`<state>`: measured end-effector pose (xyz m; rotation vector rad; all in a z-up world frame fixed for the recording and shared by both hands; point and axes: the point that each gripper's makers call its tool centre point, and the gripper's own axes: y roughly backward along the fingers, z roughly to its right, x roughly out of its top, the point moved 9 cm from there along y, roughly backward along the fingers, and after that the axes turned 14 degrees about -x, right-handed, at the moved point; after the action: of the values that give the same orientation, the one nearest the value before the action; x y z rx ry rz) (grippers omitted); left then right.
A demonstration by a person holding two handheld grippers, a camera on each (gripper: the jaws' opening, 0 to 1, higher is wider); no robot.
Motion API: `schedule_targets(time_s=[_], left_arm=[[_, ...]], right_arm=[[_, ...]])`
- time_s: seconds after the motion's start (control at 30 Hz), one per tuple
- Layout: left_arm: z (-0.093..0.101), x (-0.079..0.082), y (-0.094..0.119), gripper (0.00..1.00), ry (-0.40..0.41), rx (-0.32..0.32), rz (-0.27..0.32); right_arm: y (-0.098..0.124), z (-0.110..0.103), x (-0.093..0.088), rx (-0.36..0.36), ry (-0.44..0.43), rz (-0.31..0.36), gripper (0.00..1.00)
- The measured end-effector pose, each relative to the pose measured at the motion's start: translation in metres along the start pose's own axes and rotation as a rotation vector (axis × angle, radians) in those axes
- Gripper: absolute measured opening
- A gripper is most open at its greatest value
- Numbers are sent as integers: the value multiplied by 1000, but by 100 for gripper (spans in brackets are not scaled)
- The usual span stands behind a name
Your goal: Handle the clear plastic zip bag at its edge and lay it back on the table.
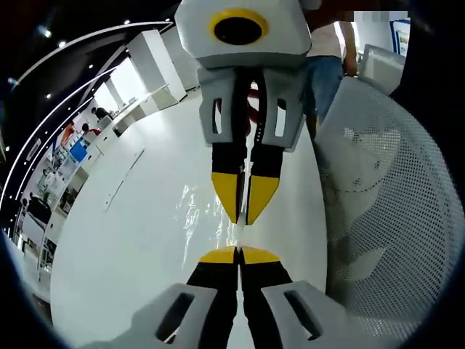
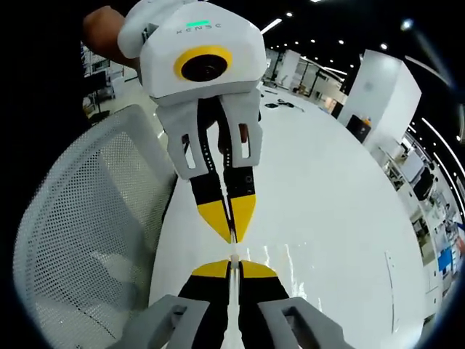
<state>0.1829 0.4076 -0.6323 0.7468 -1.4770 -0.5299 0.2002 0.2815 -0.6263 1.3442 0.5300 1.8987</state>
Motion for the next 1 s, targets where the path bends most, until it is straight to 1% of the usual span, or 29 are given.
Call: schedule_targets(time_s=[0.1, 0.2, 0.3, 0.5, 0.7, 0.77, 0.87, 0.93, 1.0], left_arm=[[-2, 1, 1, 0, 67, 16, 24], [-3, -1, -1, 0, 73, 8, 28], [0, 0, -5, 1, 47, -2, 3], [1, 5, -7, 0, 31, -7, -2], [1, 5, -8, 0, 30, -11, -5], [2, 5, -9, 0, 23, -14, -12], [2, 4, -10, 0, 12, -22, -20], [3, 6, -10, 0, 8, -23, -18], [3, 5, -11, 0, -2, -24, -32]], right_arm=[[0, 0, 2, -6, -3, 0, 0], [0, 0, 4, -3, -3, 9, 0], [0, -2, 8, 3, 12, 11, 0], [1, -5, 14, 7, 27, 12, 0], [2, -5, 15, 14, 38, 8, 0], [1, -5, 15, 23, 29, -4, 0], [0, -7, 15, 28, 37, -7, 0], [-2, -7, 17, 25, 28, -4, 3], [-4, -8, 19, 21, 37, -9, 3]])
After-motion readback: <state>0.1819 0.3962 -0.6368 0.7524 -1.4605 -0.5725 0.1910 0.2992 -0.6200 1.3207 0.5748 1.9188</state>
